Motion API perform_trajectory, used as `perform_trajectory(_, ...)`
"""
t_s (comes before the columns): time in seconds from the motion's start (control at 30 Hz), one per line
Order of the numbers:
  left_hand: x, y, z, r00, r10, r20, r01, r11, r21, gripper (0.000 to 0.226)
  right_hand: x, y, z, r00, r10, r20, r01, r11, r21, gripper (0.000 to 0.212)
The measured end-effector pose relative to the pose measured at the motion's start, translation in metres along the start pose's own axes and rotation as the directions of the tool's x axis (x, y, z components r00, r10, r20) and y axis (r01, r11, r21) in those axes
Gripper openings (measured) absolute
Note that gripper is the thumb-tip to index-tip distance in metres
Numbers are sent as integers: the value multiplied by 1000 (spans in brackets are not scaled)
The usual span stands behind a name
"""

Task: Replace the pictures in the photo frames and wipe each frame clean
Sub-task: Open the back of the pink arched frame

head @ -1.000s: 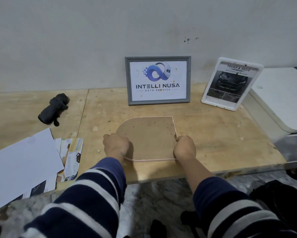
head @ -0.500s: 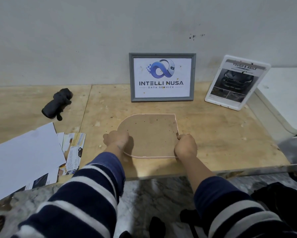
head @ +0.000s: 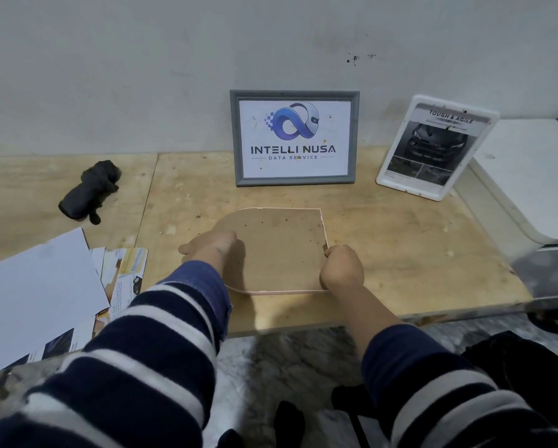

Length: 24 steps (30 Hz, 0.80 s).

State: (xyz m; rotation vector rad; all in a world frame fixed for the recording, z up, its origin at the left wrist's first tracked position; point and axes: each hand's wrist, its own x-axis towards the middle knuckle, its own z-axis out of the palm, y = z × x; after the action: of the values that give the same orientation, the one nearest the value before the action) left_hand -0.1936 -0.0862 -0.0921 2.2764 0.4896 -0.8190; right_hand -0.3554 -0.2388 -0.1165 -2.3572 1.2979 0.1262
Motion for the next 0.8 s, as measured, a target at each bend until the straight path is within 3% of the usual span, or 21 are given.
perform_trajectory(0.33, -2, 13, -9, 976, 195, -96, -186, 978, 96, 51, -3, -4, -3, 1000, 22, 11, -22, 1000, -13, 24)
perform_trajectory(0.43, 2, 9, -7, 968, 238, -80, -236, 971, 24, 39, -3, -4, -4, 999, 30, 11, -30, 1000, 8, 24)
perform_trajectory(0.6, 6, 1, -3, 969, 233, -86, -239, 968, -79, 53, -3, -5, -1, 999, 47, -7, -47, 998, 35, 28)
perform_trajectory(0.8, 12, -12, -4, 962, 262, -80, -270, 954, -133, 40, -7, -3, 3, 997, 72, -31, -71, 996, 48, 29)
